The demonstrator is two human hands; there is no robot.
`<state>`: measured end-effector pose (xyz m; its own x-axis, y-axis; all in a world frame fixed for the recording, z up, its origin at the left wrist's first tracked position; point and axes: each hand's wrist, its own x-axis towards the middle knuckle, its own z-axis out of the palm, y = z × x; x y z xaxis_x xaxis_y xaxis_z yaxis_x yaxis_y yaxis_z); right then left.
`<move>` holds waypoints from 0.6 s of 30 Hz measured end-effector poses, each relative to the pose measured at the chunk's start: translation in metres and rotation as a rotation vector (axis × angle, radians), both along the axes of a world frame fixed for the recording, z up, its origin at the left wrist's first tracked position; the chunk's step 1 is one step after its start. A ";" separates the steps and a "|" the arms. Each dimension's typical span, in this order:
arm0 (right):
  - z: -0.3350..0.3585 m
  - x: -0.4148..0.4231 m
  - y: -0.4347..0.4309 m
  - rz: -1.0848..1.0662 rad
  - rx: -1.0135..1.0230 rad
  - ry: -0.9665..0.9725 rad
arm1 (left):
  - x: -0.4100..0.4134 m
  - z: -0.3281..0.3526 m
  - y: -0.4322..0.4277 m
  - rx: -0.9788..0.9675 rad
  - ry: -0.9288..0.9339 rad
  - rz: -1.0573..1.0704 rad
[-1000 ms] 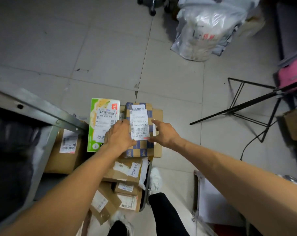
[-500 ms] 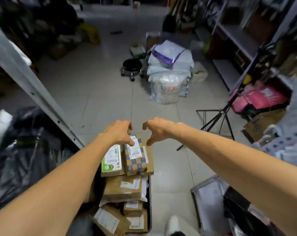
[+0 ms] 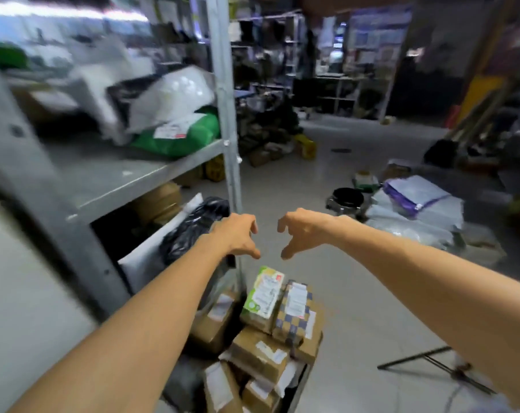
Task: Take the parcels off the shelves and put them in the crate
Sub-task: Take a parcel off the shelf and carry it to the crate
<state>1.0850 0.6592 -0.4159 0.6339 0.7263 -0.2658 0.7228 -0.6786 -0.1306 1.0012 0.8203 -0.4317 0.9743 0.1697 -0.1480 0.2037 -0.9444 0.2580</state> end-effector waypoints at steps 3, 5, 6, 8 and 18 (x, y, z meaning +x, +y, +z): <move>0.014 -0.042 0.029 0.174 0.039 -0.029 | -0.064 0.012 0.020 0.034 -0.012 0.128; 0.022 -0.075 0.049 0.292 0.045 -0.063 | -0.110 0.020 0.034 0.052 -0.018 0.253; 0.026 -0.093 0.060 0.350 0.043 -0.086 | -0.134 0.024 0.039 0.060 -0.021 0.310; 0.030 -0.128 0.082 0.468 0.049 -0.130 | -0.184 0.029 0.048 0.076 -0.030 0.417; 0.037 -0.384 0.169 0.966 0.085 0.000 | -0.472 0.041 0.022 -0.039 -0.055 1.030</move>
<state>0.7006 0.8283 -0.3794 -0.2466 0.9507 -0.1879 0.9637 0.2200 -0.1515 0.5290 0.8418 -0.3911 0.3648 0.9218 -0.1311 0.8963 -0.3096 0.3176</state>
